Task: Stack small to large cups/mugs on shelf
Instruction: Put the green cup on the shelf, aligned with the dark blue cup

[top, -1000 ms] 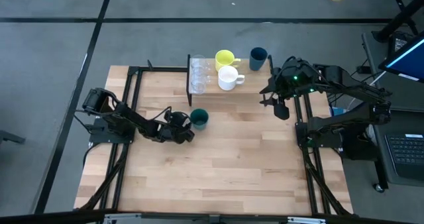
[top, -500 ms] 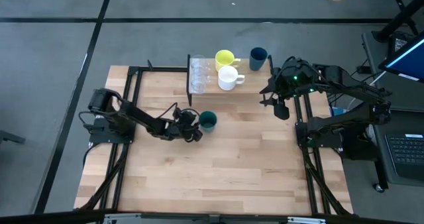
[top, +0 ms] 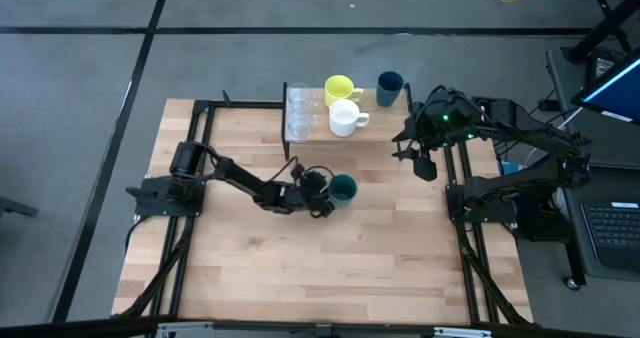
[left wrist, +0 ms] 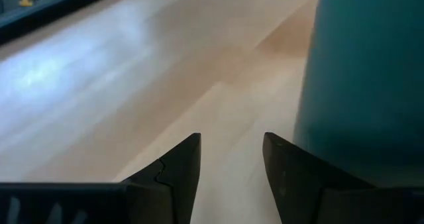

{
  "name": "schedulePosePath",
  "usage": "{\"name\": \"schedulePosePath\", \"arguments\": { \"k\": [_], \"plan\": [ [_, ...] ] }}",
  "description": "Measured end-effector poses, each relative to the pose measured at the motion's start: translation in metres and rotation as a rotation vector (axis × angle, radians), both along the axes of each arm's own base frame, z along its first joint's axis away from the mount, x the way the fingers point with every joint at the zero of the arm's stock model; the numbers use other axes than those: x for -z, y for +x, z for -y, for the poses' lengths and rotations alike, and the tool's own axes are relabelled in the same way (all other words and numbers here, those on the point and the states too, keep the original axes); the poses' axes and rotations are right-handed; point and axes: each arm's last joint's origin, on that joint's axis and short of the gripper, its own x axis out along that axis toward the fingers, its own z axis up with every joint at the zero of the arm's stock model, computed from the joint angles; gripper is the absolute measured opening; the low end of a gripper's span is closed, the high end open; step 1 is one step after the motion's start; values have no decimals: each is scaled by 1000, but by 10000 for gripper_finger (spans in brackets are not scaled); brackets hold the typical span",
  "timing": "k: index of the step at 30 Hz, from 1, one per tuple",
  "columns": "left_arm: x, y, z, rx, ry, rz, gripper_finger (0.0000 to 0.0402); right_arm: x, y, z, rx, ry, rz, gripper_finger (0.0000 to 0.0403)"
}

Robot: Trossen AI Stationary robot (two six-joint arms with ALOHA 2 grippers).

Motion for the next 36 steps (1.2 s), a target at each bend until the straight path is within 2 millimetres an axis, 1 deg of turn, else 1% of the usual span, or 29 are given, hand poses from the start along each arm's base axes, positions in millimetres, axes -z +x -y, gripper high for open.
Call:
{"name": "schedulePosePath", "arguments": {
  "k": [4,6,9,13,15,17,19,22,24,27,30,33,36],
  "plan": [
    [-9,19,-3,28,41,2,158,0,0,0,0,1,-1,189],
    [-12,23,-5,45,57,-9,158,1,-1,0,0,2,-8,189],
    [-9,22,-7,71,49,-59,158,2,-2,0,4,10,-27,189],
    [-8,9,-8,79,40,-220,158,3,-3,-1,19,28,-38,189],
    [-13,0,-7,81,35,-297,158,8,-1,0,9,27,-38,189],
    [-26,-10,-6,88,36,-358,158,19,3,-1,-40,51,-54,189],
    [-45,-22,-3,110,43,-417,158,35,11,-1,-105,94,-53,189],
    [-74,-51,-2,117,54,-547,158,58,24,-2,-181,157,-2,189],
    [-96,-72,-4,93,62,-591,158,70,33,-2,-204,156,39,189],
    [-125,-99,-6,73,61,-592,158,83,45,-5,-220,137,68,189],
    [-146,-120,-8,75,51,-527,158,92,55,-10,-232,124,55,189],
    [-158,-139,-10,79,38,-449,158,101,66,-15,-243,112,22,189],
    [-162,-151,-11,87,22,-357,158,113,75,-21,-237,89,-37,189]
  ]
}}
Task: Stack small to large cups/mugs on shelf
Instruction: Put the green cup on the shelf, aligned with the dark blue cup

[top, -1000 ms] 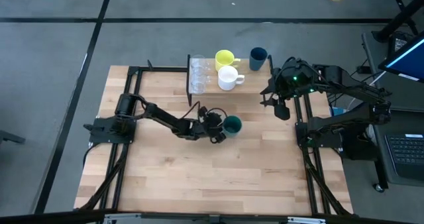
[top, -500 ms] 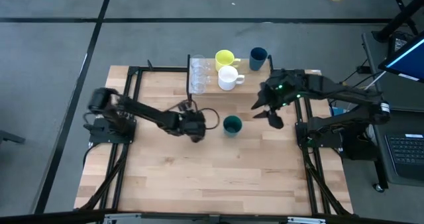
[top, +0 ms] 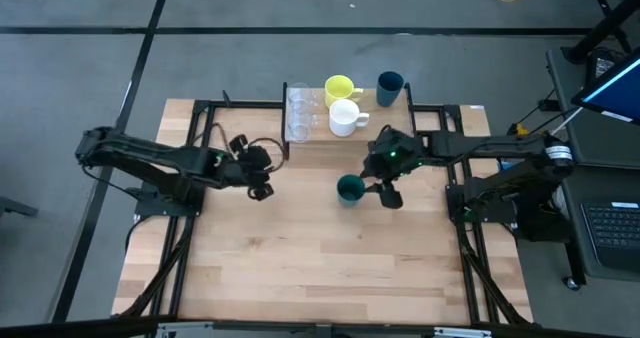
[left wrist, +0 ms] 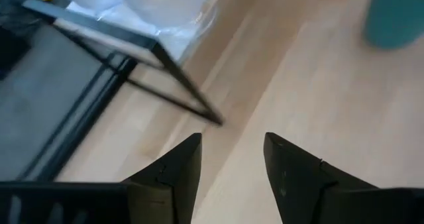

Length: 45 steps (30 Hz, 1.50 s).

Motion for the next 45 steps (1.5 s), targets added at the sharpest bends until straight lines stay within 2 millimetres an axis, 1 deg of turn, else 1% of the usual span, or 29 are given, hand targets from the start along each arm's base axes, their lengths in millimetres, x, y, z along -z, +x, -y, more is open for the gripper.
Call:
{"name": "schedulePosePath", "arguments": {
  "k": [5,11,13,16,23,27,37,39,41,43,45],
  "plan": [
    [0,-7,2,81,-125,147,158,16,14,-8,-47,-31,-67,189],
    [5,-6,7,207,-276,193,158,11,34,-17,-70,-90,-113,189],
    [7,-5,8,228,-301,193,158,11,39,-21,-83,-95,-143,189],
    [10,-5,8,231,-302,199,158,15,44,-26,-102,-96,-181,189],
    [13,-5,8,242,-277,192,158,38,53,-34,-118,-106,-288,189],
    [12,-4,8,241,-274,204,158,47,57,-34,-73,-181,-320,189],
    [12,-4,8,241,-273,210,158,71,67,-34,-76,-196,-394,188],
    [12,-4,8,241,-273,210,158,71,68,-34,-77,-197,-393,178],
    [12,-4,8,242,-273,209,158,71,68,-34,-75,-196,-393,153],
    [12,-4,8,241,-272,209,158,69,66,-34,-71,-193,-392,113],
    [12,-4,8,240,-270,209,158,66,65,-34,-38,-167,-389,58]
  ]
}}
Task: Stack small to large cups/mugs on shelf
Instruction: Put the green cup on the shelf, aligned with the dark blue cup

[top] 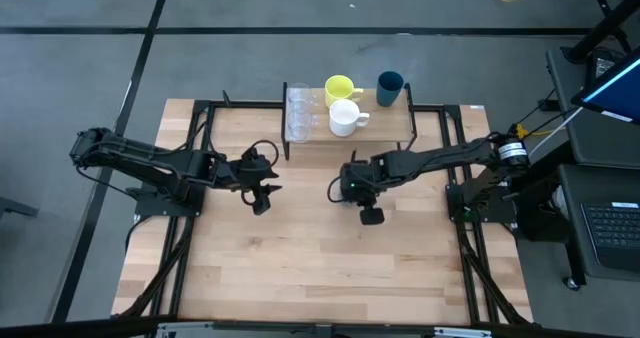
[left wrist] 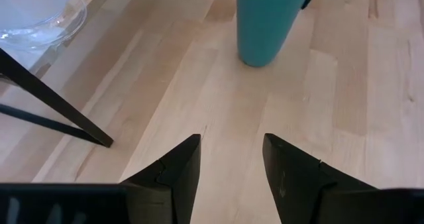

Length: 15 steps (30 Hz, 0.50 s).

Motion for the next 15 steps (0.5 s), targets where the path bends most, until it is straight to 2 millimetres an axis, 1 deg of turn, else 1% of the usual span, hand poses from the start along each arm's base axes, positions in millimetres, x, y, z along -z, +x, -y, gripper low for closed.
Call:
{"name": "schedulePosePath", "arguments": {
  "k": [1,2,3,5,9,13,15],
  "plan": [
    [0,0,0,-3,3,0,158,-2,-1,0,32,21,-6,30],
    [0,0,0,-8,8,1,158,-4,-1,0,60,35,-14,17],
    [0,0,0,-11,10,1,158,-8,-2,0,81,47,-22,15],
    [0,0,0,-12,12,0,158,-24,-5,0,99,49,-44,14],
    [0,0,0,-12,13,-1,158,-66,-14,0,108,21,-57,8],
    [0,0,0,-11,13,-2,158,-120,-29,3,138,-34,4,8],
    [0,0,0,-11,13,-2,158,-144,-39,6,170,-83,17,7]
  ]
}}
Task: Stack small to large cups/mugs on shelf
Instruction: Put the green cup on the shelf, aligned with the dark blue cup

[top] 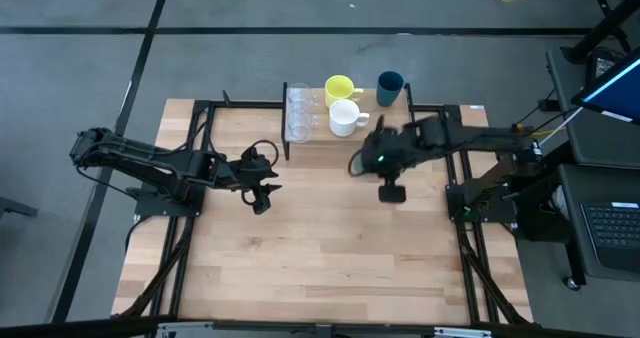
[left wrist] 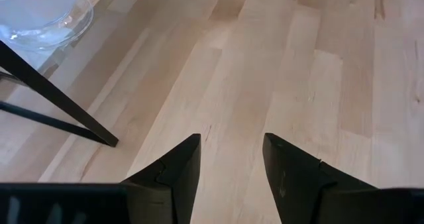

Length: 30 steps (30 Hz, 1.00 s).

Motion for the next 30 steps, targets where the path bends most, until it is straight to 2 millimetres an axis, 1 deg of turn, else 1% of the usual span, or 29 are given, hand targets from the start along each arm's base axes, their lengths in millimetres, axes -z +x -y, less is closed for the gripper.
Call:
{"name": "schedulePosePath", "arguments": {
  "k": [3,6,8,11,13,15,18,22,26,30],
  "plan": [
    [0,0,0,0,0,0,158,-32,-13,9,86,-72,30,6],
    [0,0,0,0,0,0,158,-56,-27,19,155,-83,39,6],
    [0,0,0,2,3,-1,158,-65,-33,27,190,-83,53,6],
    [0,0,0,16,18,-6,158,-71,-36,45,239,-91,74,6],
    [0,0,0,18,21,-7,158,-67,-37,60,272,-104,51,6],
    [0,0,0,17,21,-6,158,-57,-38,76,319,-94,5,6],
    [0,0,0,17,21,-6,158,-41,-41,97,341,-51,-64,6],
    [0,0,0,17,20,-6,158,-26,-44,121,392,-35,-91,6],
    [0,0,0,16,20,-6,158,-14,-45,137,388,36,-75,6],
    [0,0,0,14,18,-4,158,-7,-44,143,391,45,-76,6]
  ]
}}
